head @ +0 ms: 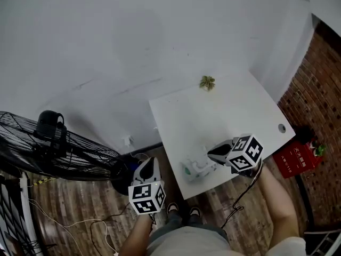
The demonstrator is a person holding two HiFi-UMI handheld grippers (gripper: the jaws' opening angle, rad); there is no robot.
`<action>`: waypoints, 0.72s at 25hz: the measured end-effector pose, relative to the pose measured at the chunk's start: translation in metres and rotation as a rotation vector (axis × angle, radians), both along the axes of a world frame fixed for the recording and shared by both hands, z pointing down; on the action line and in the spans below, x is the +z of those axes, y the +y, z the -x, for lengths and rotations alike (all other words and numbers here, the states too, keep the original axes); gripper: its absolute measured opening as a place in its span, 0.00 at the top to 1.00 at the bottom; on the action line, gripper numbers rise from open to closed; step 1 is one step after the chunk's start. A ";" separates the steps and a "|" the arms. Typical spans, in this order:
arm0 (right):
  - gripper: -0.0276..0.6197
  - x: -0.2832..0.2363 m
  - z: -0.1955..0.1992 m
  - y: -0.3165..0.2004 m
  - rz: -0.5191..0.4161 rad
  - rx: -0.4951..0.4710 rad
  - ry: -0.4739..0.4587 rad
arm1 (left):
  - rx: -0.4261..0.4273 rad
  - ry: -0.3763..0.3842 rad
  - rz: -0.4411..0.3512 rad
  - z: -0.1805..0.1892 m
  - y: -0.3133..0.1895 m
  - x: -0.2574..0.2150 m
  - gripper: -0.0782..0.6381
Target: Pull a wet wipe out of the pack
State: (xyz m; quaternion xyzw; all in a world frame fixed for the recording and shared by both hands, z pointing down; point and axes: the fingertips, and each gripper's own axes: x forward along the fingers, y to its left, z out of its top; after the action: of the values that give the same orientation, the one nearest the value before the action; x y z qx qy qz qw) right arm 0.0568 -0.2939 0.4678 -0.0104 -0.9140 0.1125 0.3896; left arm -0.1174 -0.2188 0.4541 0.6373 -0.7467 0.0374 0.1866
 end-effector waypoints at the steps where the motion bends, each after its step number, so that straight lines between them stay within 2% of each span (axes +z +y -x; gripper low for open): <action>1: 0.96 -0.002 -0.001 0.000 -0.006 0.003 -0.001 | 0.003 0.002 -0.004 -0.001 -0.001 -0.001 0.88; 18: 0.96 -0.056 -0.005 -0.003 -0.103 0.042 -0.061 | 0.008 0.046 -0.074 0.004 -0.023 -0.014 0.88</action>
State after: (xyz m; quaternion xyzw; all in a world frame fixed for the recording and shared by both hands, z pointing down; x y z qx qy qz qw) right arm 0.0615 -0.2968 0.4122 0.0257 -0.9302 0.0730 0.3589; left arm -0.1212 -0.2418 0.4406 0.6476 -0.7404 -0.0043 0.1799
